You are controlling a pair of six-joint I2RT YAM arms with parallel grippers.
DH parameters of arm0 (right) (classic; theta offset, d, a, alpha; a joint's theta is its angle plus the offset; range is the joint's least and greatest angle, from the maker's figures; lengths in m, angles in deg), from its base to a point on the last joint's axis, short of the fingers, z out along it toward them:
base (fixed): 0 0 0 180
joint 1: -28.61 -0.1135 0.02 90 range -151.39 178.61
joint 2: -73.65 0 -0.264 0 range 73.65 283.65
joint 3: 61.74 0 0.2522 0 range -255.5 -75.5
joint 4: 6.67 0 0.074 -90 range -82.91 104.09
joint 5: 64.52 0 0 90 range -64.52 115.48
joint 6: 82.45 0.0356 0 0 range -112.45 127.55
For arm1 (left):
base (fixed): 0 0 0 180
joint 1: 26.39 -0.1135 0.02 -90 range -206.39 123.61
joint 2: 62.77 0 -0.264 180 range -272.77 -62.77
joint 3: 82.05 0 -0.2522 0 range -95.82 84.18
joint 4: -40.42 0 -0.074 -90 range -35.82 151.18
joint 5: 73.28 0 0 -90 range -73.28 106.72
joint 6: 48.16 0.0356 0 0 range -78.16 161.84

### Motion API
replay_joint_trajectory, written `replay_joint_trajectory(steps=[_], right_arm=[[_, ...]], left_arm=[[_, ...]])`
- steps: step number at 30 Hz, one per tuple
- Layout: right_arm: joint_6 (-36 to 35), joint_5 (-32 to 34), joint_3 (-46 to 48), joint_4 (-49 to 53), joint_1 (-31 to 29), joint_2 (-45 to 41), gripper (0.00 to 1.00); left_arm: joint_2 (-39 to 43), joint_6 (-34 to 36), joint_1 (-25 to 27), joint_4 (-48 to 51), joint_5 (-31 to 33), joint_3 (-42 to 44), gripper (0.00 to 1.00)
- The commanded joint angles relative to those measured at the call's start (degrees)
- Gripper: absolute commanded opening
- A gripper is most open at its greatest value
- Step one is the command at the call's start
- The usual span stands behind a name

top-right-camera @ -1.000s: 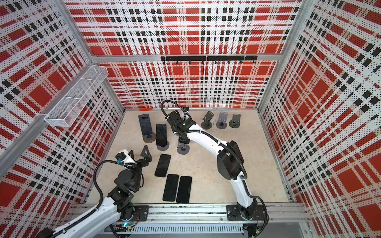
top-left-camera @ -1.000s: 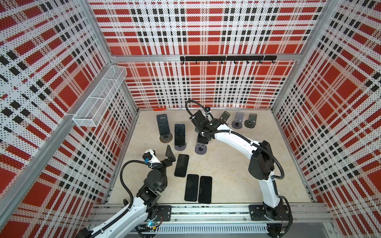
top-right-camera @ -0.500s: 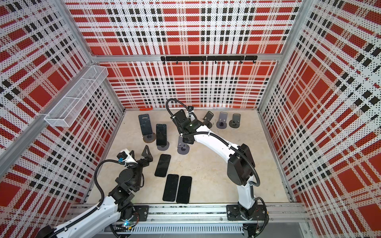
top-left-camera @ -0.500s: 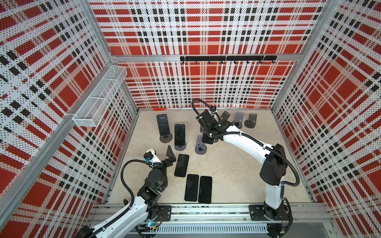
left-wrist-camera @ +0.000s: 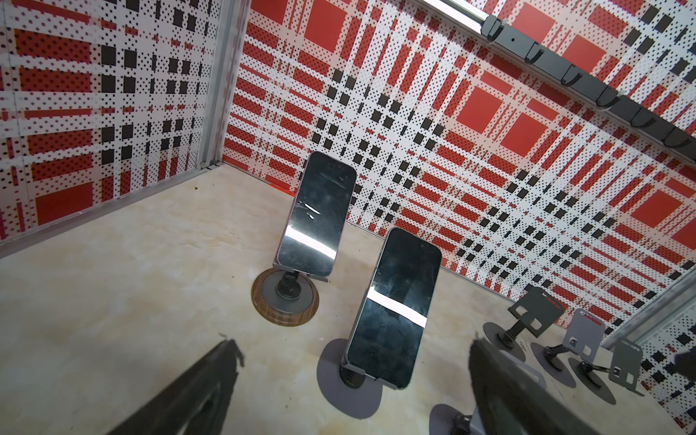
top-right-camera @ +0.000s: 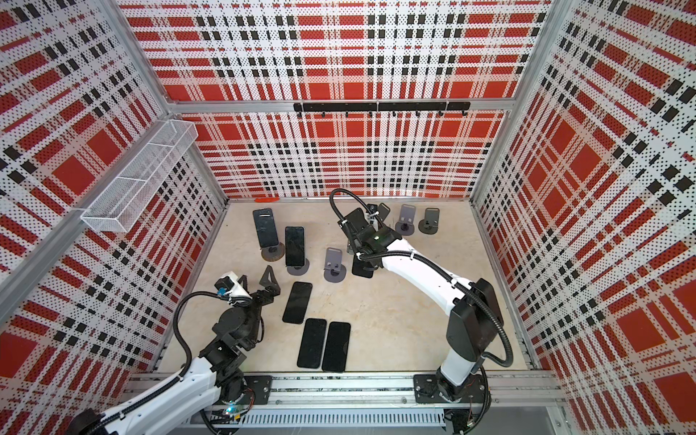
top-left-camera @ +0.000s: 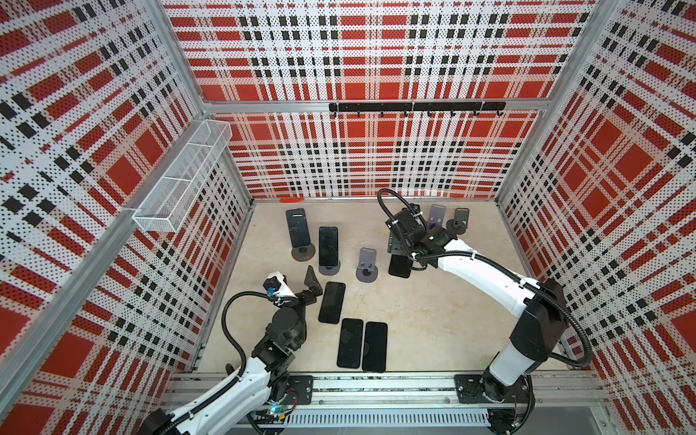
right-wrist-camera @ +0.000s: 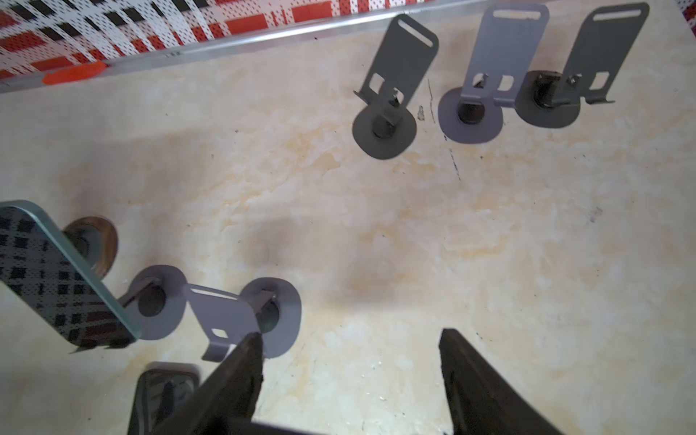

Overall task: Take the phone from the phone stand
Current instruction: 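Lift the phone off its stand with the right gripper toward the robot, then lower the held phone flat onto the table beside the flat phones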

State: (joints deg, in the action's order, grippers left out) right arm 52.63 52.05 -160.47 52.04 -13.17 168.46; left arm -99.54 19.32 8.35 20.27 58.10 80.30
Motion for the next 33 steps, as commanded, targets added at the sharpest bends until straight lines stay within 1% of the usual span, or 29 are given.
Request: replay_joint_trajectory(steps=[1, 4, 7, 12, 17, 21, 25, 28, 33], right_arm=[[1.1, -2.8, 3.2, 2.4, -0.1, -4.6, 0.61], [0.6, -5.3, 5.9, 4.6, -0.2, -5.5, 0.60], [0.5, -7.9, 8.3, 6.5, -0.3, -5.4, 0.59], [0.3, -13.0, 13.1, 6.1, -1.0, -5.6, 0.57], [0.2, -14.3, 13.7, 7.9, -2.8, -4.0, 0.57], [0.3, -18.5, 15.2, 8.5, -3.5, -2.4, 0.59], [0.9, -21.6, 17.0, 8.3, -3.9, -1.2, 0.59], [0.7, -23.4, 17.9, 7.9, -4.4, -0.3, 0.59], [1.1, -26.3, 19.8, 7.1, -5.1, 0.6, 0.59]], left_arm=[[0.3, 0.1, -0.3, -1.2, 0.9, 0.6, 0.98], [0.9, -0.7, -0.2, -1.0, 2.3, 1.3, 0.98], [0.8, -1.0, -0.2, -1.3, 2.0, 1.3, 0.98], [-1.1, -1.4, -0.2, -1.5, 3.1, 1.0, 0.98], [-2.5, -1.4, -0.2, -1.8, 3.2, 0.6, 0.98], [-2.9, -1.0, -0.3, -2.2, 2.3, 0.4, 0.98], [-3.2, -1.3, -0.4, -2.6, 3.1, 0.9, 0.98], [-3.3, -1.1, -0.5, -2.7, 2.0, 0.5, 0.98], [-3.7, -1.4, -0.5, -3.0, 2.2, 0.6, 0.98]])
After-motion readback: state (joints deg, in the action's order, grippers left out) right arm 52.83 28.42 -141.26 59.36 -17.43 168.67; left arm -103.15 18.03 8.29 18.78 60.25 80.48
